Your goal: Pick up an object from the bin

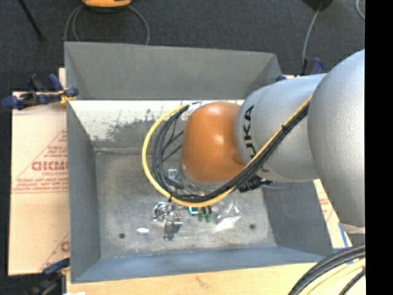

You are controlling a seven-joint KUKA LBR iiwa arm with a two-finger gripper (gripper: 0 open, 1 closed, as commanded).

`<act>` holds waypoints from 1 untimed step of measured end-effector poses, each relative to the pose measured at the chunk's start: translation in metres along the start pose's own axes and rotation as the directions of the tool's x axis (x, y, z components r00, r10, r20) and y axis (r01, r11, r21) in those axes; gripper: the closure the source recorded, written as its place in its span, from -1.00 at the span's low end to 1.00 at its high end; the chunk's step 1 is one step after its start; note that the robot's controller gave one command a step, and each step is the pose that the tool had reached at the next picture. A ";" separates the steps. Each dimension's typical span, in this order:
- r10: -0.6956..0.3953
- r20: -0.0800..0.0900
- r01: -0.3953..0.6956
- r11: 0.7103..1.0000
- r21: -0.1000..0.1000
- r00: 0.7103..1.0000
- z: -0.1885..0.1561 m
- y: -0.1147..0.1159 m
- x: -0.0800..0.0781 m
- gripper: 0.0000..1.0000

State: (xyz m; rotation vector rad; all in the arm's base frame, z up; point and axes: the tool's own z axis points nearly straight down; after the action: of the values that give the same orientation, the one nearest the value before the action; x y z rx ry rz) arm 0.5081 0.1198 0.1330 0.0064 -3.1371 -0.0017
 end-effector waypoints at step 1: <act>0.081 0.011 -0.081 0.997 -0.003 0.997 0.060 -0.020 -0.020 -1.00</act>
Offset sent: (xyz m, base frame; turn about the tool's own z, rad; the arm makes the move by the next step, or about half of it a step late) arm 0.0176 -0.0198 -0.0593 0.0835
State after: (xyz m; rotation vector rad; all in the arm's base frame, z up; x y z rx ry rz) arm 0.5282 0.0998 0.0733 -0.1217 -3.1462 -0.0057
